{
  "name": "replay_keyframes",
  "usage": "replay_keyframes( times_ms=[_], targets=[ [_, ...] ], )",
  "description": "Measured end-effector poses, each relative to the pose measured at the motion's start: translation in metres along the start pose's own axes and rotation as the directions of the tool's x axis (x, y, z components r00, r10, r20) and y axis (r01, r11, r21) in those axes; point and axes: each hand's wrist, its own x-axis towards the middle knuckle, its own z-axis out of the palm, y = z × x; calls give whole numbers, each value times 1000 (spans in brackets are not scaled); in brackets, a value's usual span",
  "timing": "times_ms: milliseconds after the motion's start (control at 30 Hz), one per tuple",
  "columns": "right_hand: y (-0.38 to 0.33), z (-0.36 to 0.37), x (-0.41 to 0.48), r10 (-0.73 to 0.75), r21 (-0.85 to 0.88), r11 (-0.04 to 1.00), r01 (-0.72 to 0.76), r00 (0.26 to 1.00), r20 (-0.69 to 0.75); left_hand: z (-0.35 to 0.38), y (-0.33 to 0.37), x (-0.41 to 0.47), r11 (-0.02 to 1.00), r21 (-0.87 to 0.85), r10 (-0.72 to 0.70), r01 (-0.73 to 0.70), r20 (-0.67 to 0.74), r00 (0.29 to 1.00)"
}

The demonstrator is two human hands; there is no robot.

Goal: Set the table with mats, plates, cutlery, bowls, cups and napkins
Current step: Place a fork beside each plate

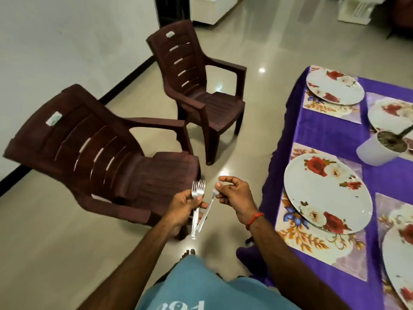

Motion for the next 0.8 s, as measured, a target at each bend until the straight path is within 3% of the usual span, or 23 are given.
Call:
replay_keyframes(
  times_ms=[467, 800],
  targets=[
    [-27, -14, 38, -35, 105, 992, 74, 943, -331, 22, 71, 97, 987, 153, 4, -48, 279, 960],
    [-35, -50, 64, -2, 174, 981, 80, 913, -409, 66, 97, 141, 964, 262, -65, -37, 370, 927]
  ],
)
